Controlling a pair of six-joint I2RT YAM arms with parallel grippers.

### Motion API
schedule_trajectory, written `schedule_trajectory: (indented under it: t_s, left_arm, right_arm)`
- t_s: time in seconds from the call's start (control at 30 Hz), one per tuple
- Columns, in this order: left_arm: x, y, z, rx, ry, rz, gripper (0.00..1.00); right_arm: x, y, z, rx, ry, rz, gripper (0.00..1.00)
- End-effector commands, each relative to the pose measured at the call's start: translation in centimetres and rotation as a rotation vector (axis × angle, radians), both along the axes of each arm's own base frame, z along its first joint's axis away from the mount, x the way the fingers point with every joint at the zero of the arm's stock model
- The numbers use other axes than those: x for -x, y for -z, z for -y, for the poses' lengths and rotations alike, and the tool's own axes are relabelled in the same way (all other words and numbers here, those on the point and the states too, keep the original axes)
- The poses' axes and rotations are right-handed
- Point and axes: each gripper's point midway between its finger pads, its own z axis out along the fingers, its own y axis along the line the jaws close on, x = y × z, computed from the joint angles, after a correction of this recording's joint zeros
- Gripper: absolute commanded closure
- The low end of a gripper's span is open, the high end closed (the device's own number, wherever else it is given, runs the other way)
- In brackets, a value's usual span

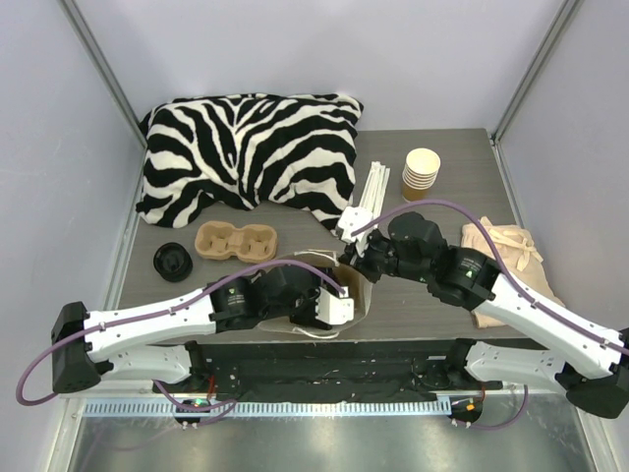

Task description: Pack the takeout coffee

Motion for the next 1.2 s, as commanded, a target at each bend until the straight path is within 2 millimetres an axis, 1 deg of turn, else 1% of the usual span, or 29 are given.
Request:
schedule_trajectory:
  t_s: [0.0, 0.07, 0.1, 0.13, 0.2, 0.23, 0.27, 0.3, 0.33, 0.37, 0.5, 0.7, 0.93, 1.13, 1.17]
  left_arm:
    - [-0.3, -0.5, -0.2, 0.007, -0.001, 0.043, 1.00]
    - [-0.6, -0.5, -0.2, 0.010, -0.007, 0.054, 1.00]
    - [-0.6, -0.4, -0.2, 0.008, -0.005, 0.060, 1.00]
    - [-0.7, -0.5, -0.2, 0.011, -0.007, 0.063, 1.00]
    - [-0.8, -0.7, -0.1, 0.019, -0.012, 0.069, 1.00]
    - [-0.7, -0.7, 0.0, 0.020, -0.011, 0.067, 1.00]
    - [-0.8, -0.7, 0.1, 0.023, -0.009, 0.068, 1.00]
    - [-0.7, -0.5, 0.1, 0.020, -0.008, 0.066, 1.00]
    - [-0.7, -0.5, 0.2, 0.024, -0.007, 0.066, 1.00]
    - [-0.8, -0.4, 0.4, 0.027, -0.006, 0.066, 1.00]
    - [-1.0, 0.4, 0.6, 0.022, -0.008, 0.072, 1.00]
    - [-1.4, 1.0, 1.3, 0.025, -0.022, 0.072, 1.00]
    - [-1.6, 1.3, 1.7, 0.035, -0.018, 0.084, 1.00]
    - [-1.3, 1.8, 1.5, 0.026, 0.009, 0.093, 1.00]
    - [-1.2, 1.5, 1.3, 0.034, 0.013, 0.100, 1.00]
  right_arm:
    - [-0.8, -5.5, 0.4, -0.129, 0.043, 0.179, 0.99]
    - [-0.3, -5.0, 0.2, -0.112, 0.038, 0.189, 0.99]
    - [0.0, -5.2, 0.3, -0.115, 0.030, 0.205, 0.99]
    - [0.5, -5.5, -0.1, -0.128, 0.012, 0.217, 0.99]
    - [0.7, -4.9, 0.1, -0.117, 0.009, 0.228, 0.99]
    - [0.7, -4.9, 0.2, -0.114, 0.010, 0.247, 0.99]
    - [0.6, -4.3, 0.3, -0.099, 0.017, 0.256, 0.99]
    - [0.5, -4.2, 0.4, -0.097, 0.020, 0.274, 0.99]
    - [0.5, -4.8, 0.5, -0.116, 0.023, 0.311, 0.99]
    - [0.7, -4.1, 0.3, -0.105, 0.017, 0.315, 0.99]
    - [0.6, -4.2, 0.2, -0.107, 0.034, 0.336, 0.99]
    - [0.6, -4.3, 0.1, -0.108, 0.031, 0.334, 0.99]
    - [0.9, -4.1, -0.1, -0.121, 0.030, 0.303, 0.99]
    - [0.5, -3.8, 0.2, -0.123, 0.070, 0.285, 0.99]
    - [0.4, -3.8, 0.3, -0.122, 0.082, 0.280, 0.99]
